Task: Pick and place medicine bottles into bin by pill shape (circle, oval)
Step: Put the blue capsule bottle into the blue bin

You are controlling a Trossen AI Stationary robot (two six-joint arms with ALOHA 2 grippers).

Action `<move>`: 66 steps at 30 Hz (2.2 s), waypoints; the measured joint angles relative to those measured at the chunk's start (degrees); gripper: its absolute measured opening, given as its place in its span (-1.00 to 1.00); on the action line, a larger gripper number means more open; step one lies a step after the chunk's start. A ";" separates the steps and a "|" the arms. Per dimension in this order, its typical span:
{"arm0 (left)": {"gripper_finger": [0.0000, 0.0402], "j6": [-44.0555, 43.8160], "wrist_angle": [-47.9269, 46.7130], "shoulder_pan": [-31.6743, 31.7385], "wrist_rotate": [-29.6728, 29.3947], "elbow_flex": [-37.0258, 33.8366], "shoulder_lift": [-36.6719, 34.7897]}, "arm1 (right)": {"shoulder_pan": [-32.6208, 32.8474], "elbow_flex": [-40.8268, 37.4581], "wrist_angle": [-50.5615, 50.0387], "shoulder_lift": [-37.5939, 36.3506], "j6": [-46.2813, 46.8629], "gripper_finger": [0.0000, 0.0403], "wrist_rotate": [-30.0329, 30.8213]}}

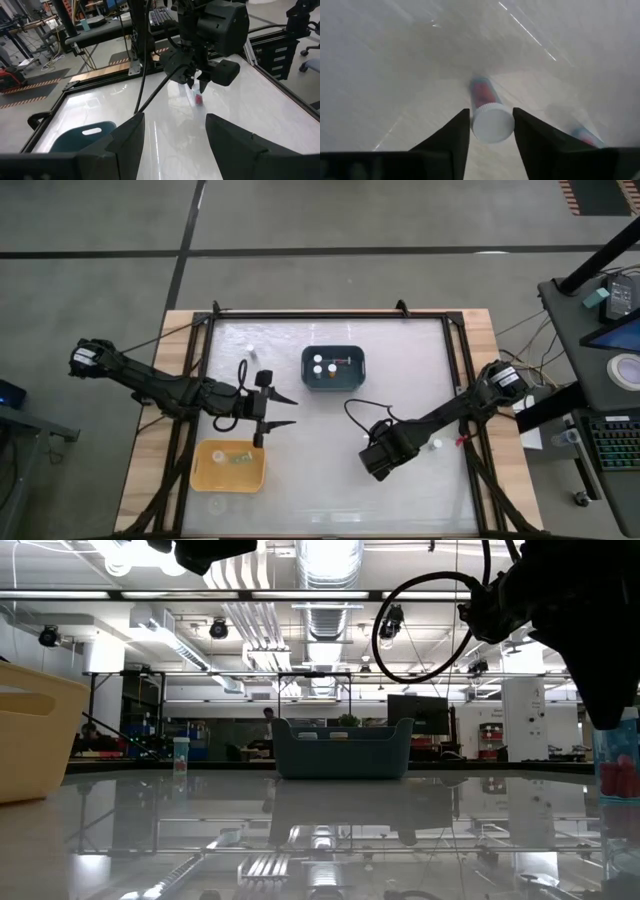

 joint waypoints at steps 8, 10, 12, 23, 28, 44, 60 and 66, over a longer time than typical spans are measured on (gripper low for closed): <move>-0.03 0.00 -0.02 0.01 0.00 0.00 0.00 | -0.02 0.00 -0.07 -0.02 -0.38 -0.45 0.00; -0.03 0.00 -0.01 0.01 0.00 0.00 0.00 | -0.07 -0.01 -0.07 -0.10 -0.63 -0.42 -0.01; -0.03 0.00 0.00 0.01 0.00 0.00 0.00 | -0.22 0.50 -1.07 -0.31 -0.98 -0.40 -0.02; -0.03 0.98 0.05 0.01 -0.01 0.00 0.00 | -5.84 10.87 -10.15 -0.72 -10.47 -0.42 1.17; -0.03 1.01 0.05 0.01 0.00 0.00 0.00 | -10.46 15.85 -11.62 -0.72 -18.08 -0.42 3.94; -0.03 1.04 0.05 0.01 -0.02 0.00 0.00 | -26.03 25.54 -11.95 -0.68 -38.29 -0.42 5.07; -0.03 1.15 0.04 0.05 -0.02 -0.02 0.00 | -38.59 25.62 -7.38 0.31 -52.53 -0.42 5.11; -0.03 1.51 0.02 0.05 -0.09 -0.07 0.02 | -40.57 25.64 -5.19 2.71 -56.19 -0.42 5.33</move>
